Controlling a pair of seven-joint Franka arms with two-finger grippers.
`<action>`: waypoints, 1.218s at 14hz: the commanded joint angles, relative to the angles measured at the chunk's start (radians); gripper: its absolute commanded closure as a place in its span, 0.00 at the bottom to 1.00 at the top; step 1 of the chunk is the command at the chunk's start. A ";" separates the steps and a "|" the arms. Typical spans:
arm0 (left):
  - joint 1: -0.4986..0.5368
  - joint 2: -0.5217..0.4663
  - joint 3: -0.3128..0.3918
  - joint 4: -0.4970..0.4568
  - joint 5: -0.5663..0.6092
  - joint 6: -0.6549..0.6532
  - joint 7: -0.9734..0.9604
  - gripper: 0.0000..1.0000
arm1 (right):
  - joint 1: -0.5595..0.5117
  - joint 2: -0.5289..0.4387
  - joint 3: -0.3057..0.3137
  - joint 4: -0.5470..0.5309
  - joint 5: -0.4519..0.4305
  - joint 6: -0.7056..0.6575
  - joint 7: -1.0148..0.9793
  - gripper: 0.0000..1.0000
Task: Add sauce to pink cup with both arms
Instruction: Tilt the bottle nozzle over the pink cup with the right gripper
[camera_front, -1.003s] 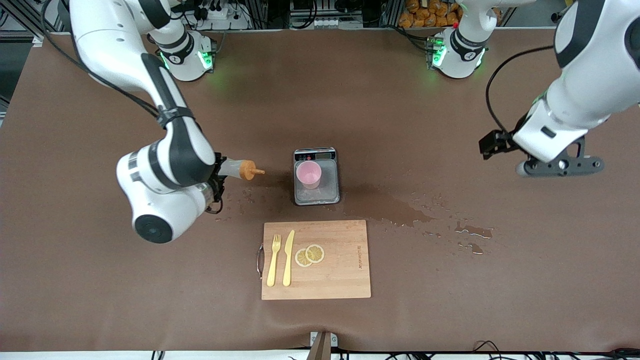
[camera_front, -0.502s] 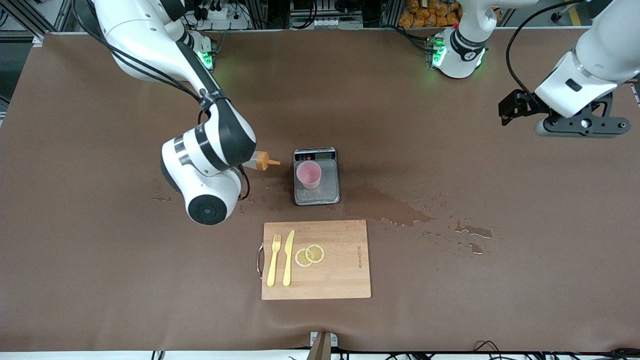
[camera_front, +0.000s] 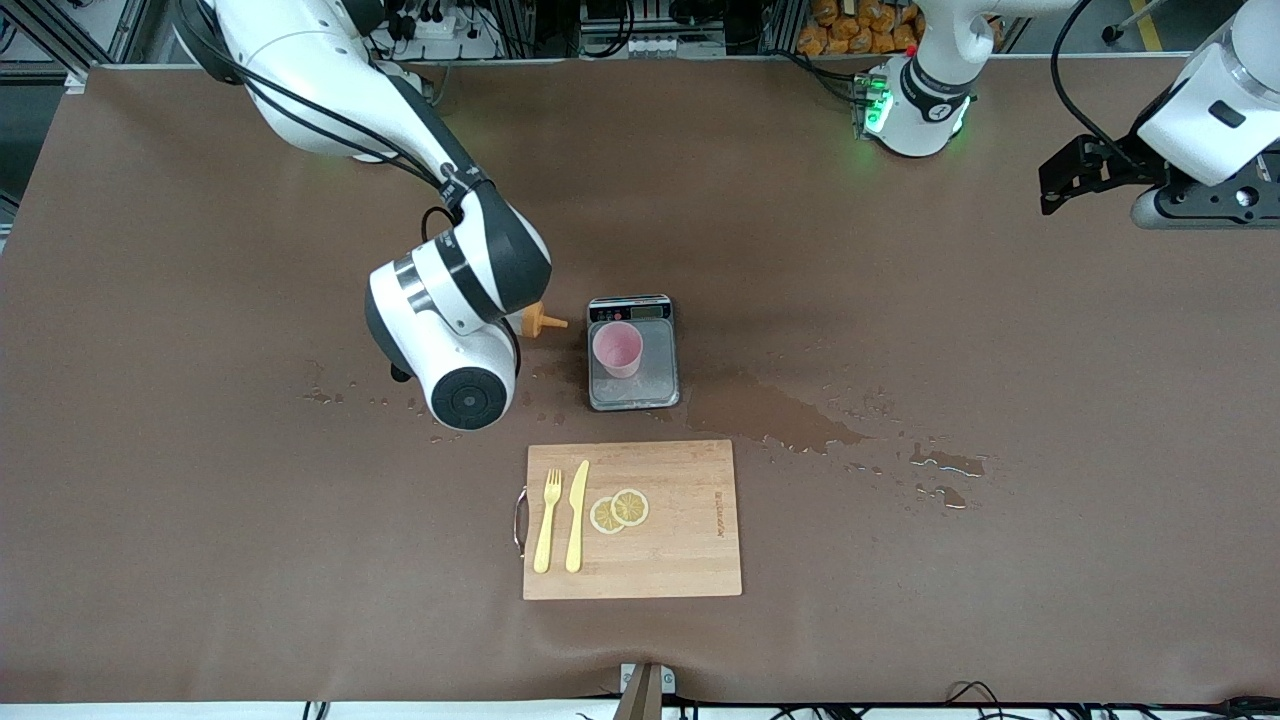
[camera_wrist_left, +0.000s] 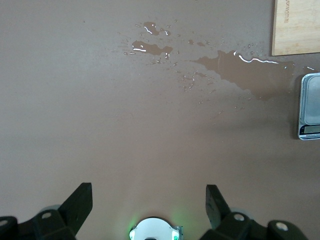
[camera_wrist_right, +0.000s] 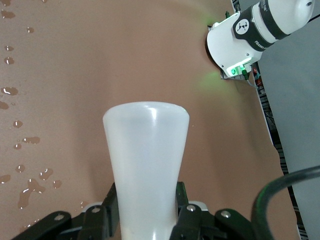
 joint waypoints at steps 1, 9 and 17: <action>0.005 -0.004 -0.003 0.015 -0.026 -0.017 -0.007 0.00 | 0.019 0.000 -0.009 0.005 -0.056 -0.022 0.017 0.54; 0.009 -0.001 0.007 0.012 -0.043 0.044 0.012 0.00 | 0.032 0.014 -0.007 0.005 -0.108 -0.031 0.015 0.62; 0.026 0.003 0.009 0.012 -0.044 0.044 0.011 0.00 | -0.005 0.000 0.002 0.003 -0.075 -0.025 -0.066 0.68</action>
